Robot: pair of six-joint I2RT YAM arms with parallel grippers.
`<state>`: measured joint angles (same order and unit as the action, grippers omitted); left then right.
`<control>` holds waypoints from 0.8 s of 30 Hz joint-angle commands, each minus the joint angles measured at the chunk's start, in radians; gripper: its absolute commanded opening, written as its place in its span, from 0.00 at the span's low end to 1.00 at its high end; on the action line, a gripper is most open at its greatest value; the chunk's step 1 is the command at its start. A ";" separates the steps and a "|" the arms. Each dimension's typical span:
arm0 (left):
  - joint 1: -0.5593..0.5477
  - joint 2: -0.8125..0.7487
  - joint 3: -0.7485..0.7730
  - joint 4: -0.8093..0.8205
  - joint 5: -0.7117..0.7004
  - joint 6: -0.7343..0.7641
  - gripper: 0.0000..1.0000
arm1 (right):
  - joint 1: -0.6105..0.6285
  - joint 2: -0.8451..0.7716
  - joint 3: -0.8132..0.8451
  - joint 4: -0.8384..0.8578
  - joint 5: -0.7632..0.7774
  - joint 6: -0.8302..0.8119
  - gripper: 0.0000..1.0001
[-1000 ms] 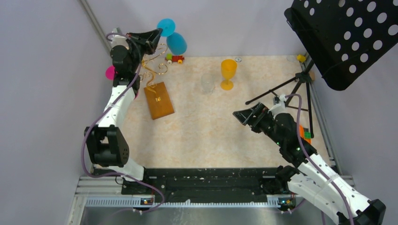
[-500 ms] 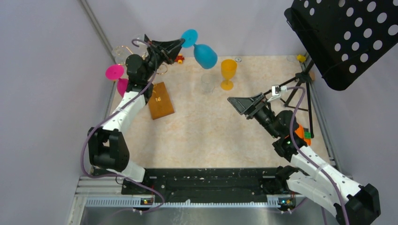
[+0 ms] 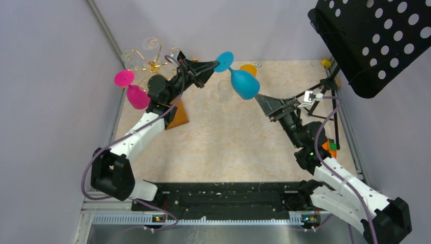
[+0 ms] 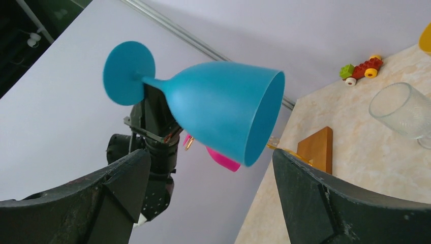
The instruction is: Take the wine glass off the wine glass rack
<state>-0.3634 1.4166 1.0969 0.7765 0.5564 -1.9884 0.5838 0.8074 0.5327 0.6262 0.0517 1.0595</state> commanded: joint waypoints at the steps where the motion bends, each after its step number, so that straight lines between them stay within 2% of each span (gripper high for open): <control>1: -0.021 -0.101 -0.015 0.056 0.015 -0.017 0.00 | -0.006 0.011 0.035 0.090 0.010 -0.005 0.91; 6: -0.027 -0.160 -0.038 0.012 -0.005 -0.004 0.00 | -0.006 0.036 0.058 0.169 -0.060 -0.036 0.88; 14: -0.046 -0.189 -0.056 0.016 -0.008 -0.045 0.00 | -0.006 0.152 0.106 0.499 -0.352 -0.089 0.61; 19: -0.046 -0.208 -0.059 0.009 -0.016 -0.048 0.00 | -0.005 0.215 0.090 0.746 -0.463 -0.081 0.47; 22: -0.046 -0.209 -0.070 0.010 -0.021 -0.063 0.00 | -0.006 0.253 0.075 0.890 -0.505 -0.072 0.43; 24: -0.046 -0.204 -0.074 0.018 -0.023 -0.072 0.00 | -0.005 0.269 0.081 0.927 -0.530 -0.072 0.42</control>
<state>-0.4068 1.2259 1.0424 0.7620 0.5381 -2.0651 0.5812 1.0622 0.5934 1.2667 -0.3618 0.9981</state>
